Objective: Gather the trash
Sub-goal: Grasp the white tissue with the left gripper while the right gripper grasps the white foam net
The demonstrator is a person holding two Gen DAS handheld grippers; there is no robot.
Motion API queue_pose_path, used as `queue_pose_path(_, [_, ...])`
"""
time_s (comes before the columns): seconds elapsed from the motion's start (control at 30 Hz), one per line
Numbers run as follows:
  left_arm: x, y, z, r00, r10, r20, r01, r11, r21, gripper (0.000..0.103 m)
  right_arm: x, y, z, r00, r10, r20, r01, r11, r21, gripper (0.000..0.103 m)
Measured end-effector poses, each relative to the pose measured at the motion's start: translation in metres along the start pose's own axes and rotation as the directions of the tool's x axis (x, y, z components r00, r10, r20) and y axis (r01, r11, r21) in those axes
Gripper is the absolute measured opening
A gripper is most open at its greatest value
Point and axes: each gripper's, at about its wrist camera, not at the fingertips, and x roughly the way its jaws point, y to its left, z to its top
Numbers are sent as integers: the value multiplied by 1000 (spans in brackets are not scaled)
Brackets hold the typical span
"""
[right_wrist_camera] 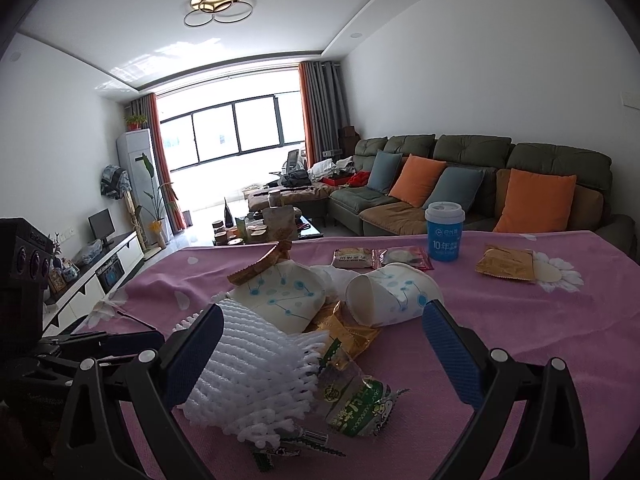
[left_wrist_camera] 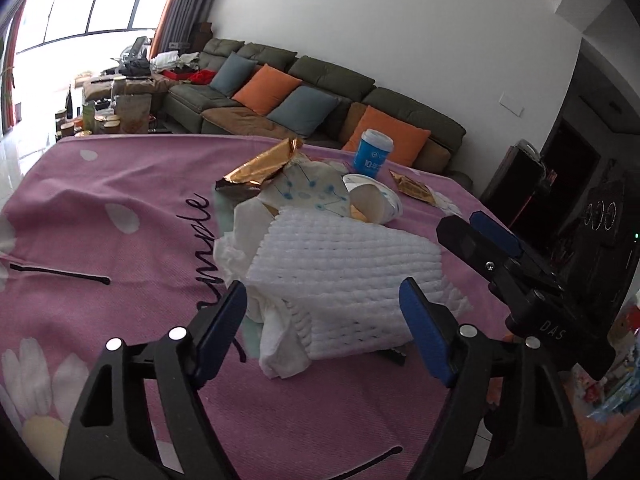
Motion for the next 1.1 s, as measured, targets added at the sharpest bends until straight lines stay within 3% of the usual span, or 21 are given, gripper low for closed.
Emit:
queue_pose_path(0.07, [9, 1, -1, 998, -53, -38, 52, 998, -30, 62, 1, -1, -1, 1000, 3, -2, -3, 1000, -3, 96])
queue_pose_path(0.2, [30, 8, -2, 991, -117, -73, 111, 991, -76, 21, 1, 0, 0, 1000, 16, -9, -16, 1000, -7, 96])
queue_pose_path(0.3, [37, 12, -2, 986, -149, -78, 141, 985, -102, 4, 4, -1, 0, 999, 37, -22, -37, 999, -8, 96])
queue_pose_path(0.33, [39, 13, -3, 984, -160, -75, 151, 982, -110, 3, 5, -1, -1, 999, 45, -27, -45, 999, -5, 96])
queue_pose_path(0.4, [41, 12, -4, 986, -151, -73, 143, 984, -105, 3, 7, -4, -1, 996, 71, -45, -70, 997, 9, 89])
queue_pose_path(0.47, [40, 11, -5, 992, -111, -67, 105, 991, -89, 5, 11, -5, -1, 993, 95, -74, -93, 995, 22, 72])
queue_pose_path(0.57, [32, 8, -3, 996, -73, -41, 71, 995, -63, 28, 14, -6, -2, 987, 116, -112, -114, 993, 24, 62])
queue_pose_path(0.7, [15, 3, -2, 1000, -22, -12, 22, 1000, -8, 38, 10, -3, -3, 991, 86, -99, -87, 996, -10, 61])
queue_pose_path(0.83, [9, 2, 0, 1000, 0, -3, 0, 1000, 17, 41, 5, 2, 3, 993, 86, -83, -91, 994, -55, 61])
queue_pose_path(0.9, [4, 1, -1, 1000, 11, -1, -11, 1000, 28, 45, 7, 9, 4, 989, 104, -105, -113, 989, -90, 52])
queue_pose_path(0.97, [6, 2, -3, 1000, 21, -3, -21, 999, 34, 47, 13, 13, 4, 981, 124, -150, -139, 986, -95, 31])
queue_pose_path(1.03, [6, 6, -5, 999, 31, -9, -30, 999, 26, 48, 17, 15, 1, 976, 136, -173, -153, 984, -93, 18])
queue_pose_path(1.1, [7, 12, -6, 999, 49, -15, -49, 999, 13, 50, 18, 13, 1, 973, 153, -174, -168, 983, -73, 15])
